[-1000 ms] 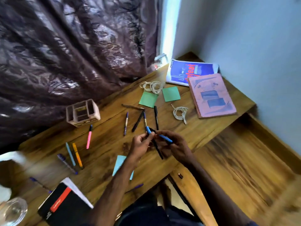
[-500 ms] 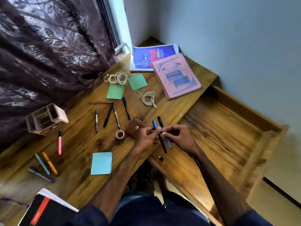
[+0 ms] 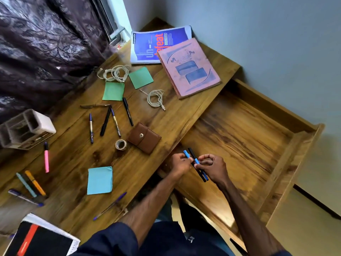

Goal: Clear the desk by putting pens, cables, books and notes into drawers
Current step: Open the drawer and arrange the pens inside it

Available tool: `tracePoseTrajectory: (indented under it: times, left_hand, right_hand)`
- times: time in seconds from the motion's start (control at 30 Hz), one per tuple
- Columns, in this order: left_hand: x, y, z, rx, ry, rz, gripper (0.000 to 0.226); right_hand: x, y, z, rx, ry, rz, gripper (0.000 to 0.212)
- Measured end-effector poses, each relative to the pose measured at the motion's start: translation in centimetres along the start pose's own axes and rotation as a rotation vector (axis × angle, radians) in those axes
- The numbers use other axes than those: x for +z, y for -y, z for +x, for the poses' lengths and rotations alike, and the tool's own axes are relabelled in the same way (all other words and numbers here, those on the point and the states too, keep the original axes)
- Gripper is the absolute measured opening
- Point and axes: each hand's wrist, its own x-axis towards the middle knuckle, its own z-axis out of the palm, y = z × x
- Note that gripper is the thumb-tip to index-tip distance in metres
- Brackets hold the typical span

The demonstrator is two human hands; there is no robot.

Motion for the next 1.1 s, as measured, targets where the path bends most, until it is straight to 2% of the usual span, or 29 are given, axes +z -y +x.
tracePoseTrajectory:
  times: [0.17, 0.37, 0.6, 0.77, 0.97, 1.1]
  left_hand:
    - [0.5, 1.1, 0.9, -0.082, -0.016, 0.015, 0.024]
    - [-0.3, 2.2, 1.9, -0.120, -0.098, 0.199, 0.033]
    - [-0.7, 2.7, 2.6, -0.160, -0.155, 0.175, 0.037]
    - [-0.8, 3.0, 2.9, -0.190, -0.161, 0.150, 0.043]
    - [-0.8, 2.9, 2.9, -0.199, -0.162, 0.159, 0.046]
    - [-0.9, 2.9, 2.9, -0.186, -0.166, 0.172, 0.044]
  right_hand:
    - [1.0, -1.5, 1.2, 0.001, 0.006, -0.071, 0.035]
    - [3.2, -2.9, 2.9, 0.030, -0.058, -0.169, 0.036]
    - [5.4, -4.9, 3.5, -0.051, -0.038, -0.397, 0.025]
    - [6.0, -5.5, 4.0, -0.109, -0.028, -0.511, 0.026]
    - [6.1, -5.4, 4.2, -0.106, -0.021, -0.509, 0.025]
    - [5.6, -5.0, 4.5, -0.071, -0.056, -0.410, 0.025]
